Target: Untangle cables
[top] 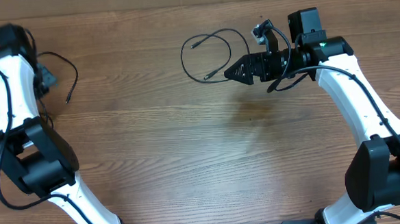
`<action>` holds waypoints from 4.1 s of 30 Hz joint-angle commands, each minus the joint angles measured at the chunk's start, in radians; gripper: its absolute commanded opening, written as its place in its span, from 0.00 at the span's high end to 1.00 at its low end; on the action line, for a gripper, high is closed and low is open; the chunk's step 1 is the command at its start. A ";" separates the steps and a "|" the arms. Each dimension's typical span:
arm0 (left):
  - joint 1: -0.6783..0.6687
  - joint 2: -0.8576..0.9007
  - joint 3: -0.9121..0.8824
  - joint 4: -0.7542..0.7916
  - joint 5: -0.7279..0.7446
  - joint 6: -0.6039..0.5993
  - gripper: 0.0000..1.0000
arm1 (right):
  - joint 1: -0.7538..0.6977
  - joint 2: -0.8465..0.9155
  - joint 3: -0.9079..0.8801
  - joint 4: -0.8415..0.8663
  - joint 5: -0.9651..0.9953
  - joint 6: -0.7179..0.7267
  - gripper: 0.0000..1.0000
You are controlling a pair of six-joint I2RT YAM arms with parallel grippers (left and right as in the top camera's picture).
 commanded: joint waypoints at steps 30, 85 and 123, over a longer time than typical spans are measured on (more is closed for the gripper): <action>-0.089 0.048 -0.066 0.415 0.003 -0.322 0.75 | -0.004 -0.027 0.019 -0.002 0.044 0.000 0.00; -0.581 -0.272 0.214 -0.271 0.676 0.472 0.00 | -0.010 0.061 0.019 0.116 0.570 0.472 0.04; -0.587 -0.303 0.214 -0.409 0.661 0.403 0.00 | 0.229 0.539 0.019 0.758 0.416 0.610 0.00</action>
